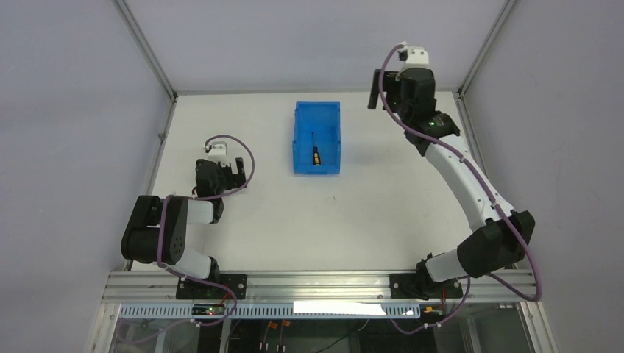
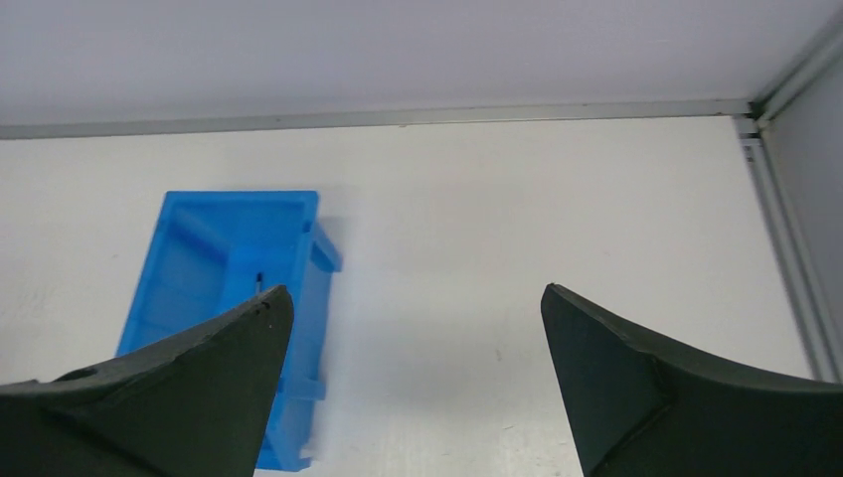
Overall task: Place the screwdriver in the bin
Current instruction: Reset both arms
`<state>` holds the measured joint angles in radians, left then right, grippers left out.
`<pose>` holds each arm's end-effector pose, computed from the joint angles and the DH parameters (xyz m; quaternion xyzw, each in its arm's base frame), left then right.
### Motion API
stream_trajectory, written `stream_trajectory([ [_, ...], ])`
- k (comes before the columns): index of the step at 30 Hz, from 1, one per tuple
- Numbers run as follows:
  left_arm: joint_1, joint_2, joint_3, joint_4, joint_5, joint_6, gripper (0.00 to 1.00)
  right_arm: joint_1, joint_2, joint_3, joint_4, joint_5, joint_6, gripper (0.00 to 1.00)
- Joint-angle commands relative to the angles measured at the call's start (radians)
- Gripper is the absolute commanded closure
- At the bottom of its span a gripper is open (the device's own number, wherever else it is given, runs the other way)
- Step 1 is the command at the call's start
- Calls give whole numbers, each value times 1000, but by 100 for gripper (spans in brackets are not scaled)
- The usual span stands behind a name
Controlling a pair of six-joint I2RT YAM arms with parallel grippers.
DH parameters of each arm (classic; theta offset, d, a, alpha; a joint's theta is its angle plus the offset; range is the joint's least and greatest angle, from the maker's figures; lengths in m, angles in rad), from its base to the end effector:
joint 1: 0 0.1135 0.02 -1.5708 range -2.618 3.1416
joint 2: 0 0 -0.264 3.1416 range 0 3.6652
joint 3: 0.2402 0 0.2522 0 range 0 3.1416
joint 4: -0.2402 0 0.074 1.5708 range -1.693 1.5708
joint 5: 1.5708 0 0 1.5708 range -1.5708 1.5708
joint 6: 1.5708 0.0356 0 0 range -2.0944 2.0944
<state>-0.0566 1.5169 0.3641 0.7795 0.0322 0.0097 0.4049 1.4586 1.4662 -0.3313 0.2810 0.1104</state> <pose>0.2616 -0.0160 0.1376 0.0364 0.8252 -0.0265 0.5631 0.3141 0.1239 0.4033 -0.0370 0.8071 0.0374 0.5881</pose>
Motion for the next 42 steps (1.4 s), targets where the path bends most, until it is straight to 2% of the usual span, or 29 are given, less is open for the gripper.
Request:
stream_trajectory([
  [1,13,-10,18,28,-1,-7,0,-123,-109,-62,70,-142,-66,1],
  [10,13,-10,18,28,-1,-7,0,-343,-184,-237,110,-354,-104,1],
  [13,13,-9,18,28,-1,-8,0,-373,-212,-345,188,-409,-104,1],
  [17,12,-10,18,27,-1,-8,0,-383,-230,-420,243,-409,-104,1],
  [22,13,-10,18,28,0,-7,0,-389,-243,-435,257,-422,-144,1],
  [24,13,-9,18,28,-1,-7,0,-390,-241,-417,225,-444,-159,1],
  [29,13,-9,18,27,-1,-7,0,-390,-184,-345,145,-387,-121,1],
  [35,13,-11,18,27,0,-7,0,-389,-218,-392,222,-392,-119,1],
  [42,12,-9,18,27,0,-7,0,-389,-222,-386,219,-364,-123,1],
])
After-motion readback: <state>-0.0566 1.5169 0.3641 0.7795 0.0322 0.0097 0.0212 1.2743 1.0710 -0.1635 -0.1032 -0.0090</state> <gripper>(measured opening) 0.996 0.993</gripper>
